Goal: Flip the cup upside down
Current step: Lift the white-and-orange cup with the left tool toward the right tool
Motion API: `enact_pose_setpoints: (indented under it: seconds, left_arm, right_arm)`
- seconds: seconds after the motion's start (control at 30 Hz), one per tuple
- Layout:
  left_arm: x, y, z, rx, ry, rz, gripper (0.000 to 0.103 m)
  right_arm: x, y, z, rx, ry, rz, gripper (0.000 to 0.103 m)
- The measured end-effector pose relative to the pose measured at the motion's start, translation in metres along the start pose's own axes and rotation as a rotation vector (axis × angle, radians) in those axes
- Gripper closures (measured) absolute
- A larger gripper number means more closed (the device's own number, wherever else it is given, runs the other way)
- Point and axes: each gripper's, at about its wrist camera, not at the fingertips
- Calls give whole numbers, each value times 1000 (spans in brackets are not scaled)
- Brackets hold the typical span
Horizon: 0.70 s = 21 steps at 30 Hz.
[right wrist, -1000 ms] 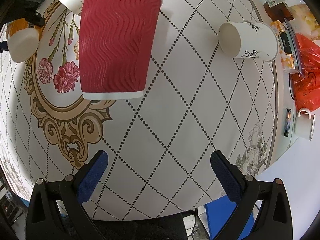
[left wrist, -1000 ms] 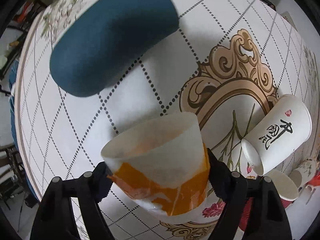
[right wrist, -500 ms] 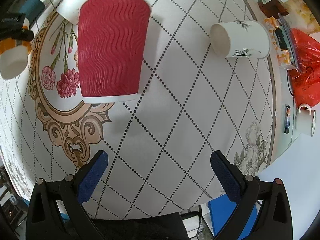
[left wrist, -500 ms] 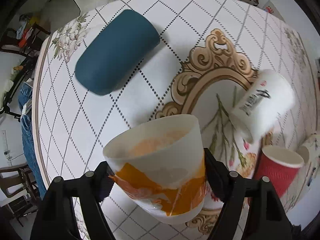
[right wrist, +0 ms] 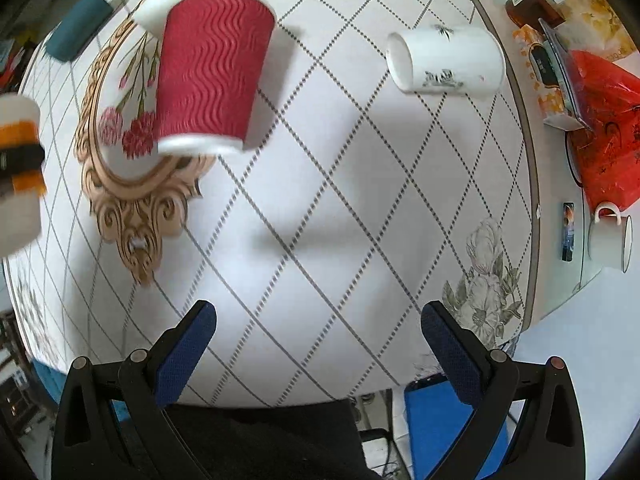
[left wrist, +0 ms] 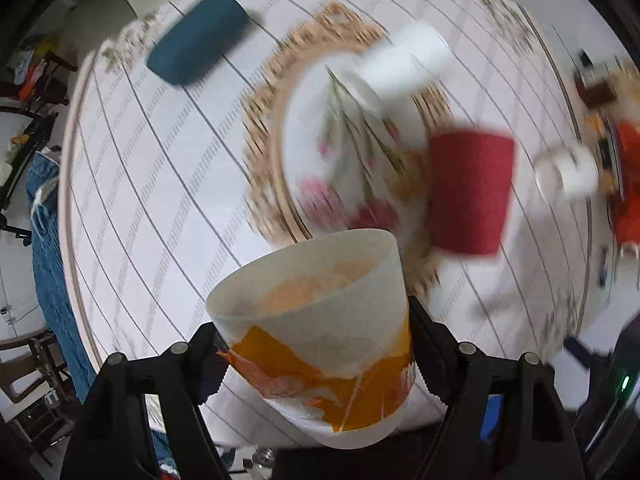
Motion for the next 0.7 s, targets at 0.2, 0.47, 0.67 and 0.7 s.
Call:
enact_pose_setpoints:
  seconds: [0.2,0.47,0.67,0.7]
  left_arm:
    - [-38,-30,49,20,93,19,27]
    - [-72,-62,65,62,150,75,26]
    - [-100,-76,56,93,180,98,26]
    - [-104,-78,55,93,183,100,26]
  right_arm:
    - [-17,-22,35,61,-1,-2,0]
    - [-48,-53,66,89,36,1,0]
    - [-71,-86,77,81,63,2,0]
    - [-73,-89,77,80,65,3,0]
Point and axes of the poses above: each gripper's, at about its wrist camera, not at the fingertips, and x roughly against the way its jaws point, y to its left, z to its underside, and after that the axes turned 15 degrees about z, right-handed
